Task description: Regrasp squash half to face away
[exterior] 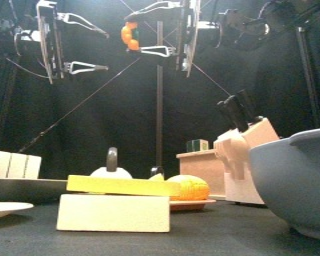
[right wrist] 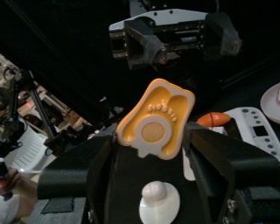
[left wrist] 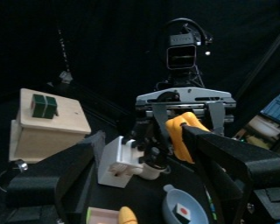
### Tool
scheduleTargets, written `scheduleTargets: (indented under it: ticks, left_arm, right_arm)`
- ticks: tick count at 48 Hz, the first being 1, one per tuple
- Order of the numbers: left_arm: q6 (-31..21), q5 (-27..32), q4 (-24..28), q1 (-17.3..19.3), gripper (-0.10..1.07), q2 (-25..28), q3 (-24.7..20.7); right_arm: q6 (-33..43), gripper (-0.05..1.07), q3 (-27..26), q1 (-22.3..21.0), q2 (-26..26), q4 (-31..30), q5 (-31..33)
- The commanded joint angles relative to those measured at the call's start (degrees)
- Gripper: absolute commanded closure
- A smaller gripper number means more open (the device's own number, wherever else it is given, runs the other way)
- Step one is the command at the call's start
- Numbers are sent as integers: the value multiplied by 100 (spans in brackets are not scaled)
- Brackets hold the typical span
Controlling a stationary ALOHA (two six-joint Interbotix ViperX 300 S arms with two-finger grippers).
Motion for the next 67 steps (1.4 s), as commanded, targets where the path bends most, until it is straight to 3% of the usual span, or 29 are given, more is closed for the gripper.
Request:
scheduleTargets:
  ticks: [1,12,21,40,67]
  left_arm:
    - [-255,-97,299,-53,-4,114,-246]
    - [-958,-554,905,-53,-4,527,-334]
    - [-1248,-1037,958,62,-4,914,-378]
    - [-1283,-1670,967,299,-4,1477,-492]
    - [-1292,-1679,967,299,-2,1696,-615]
  right_arm:
    - [-9,28,-141,-141,-97,-237,-53]
    - [-18,28,-141,-352,-97,-510,-53]
    - [-18,28,-158,-352,-79,-712,-53]
    - [-18,28,-176,-316,0,-738,-53]
    - [44,28,-193,-308,0,-791,-18]
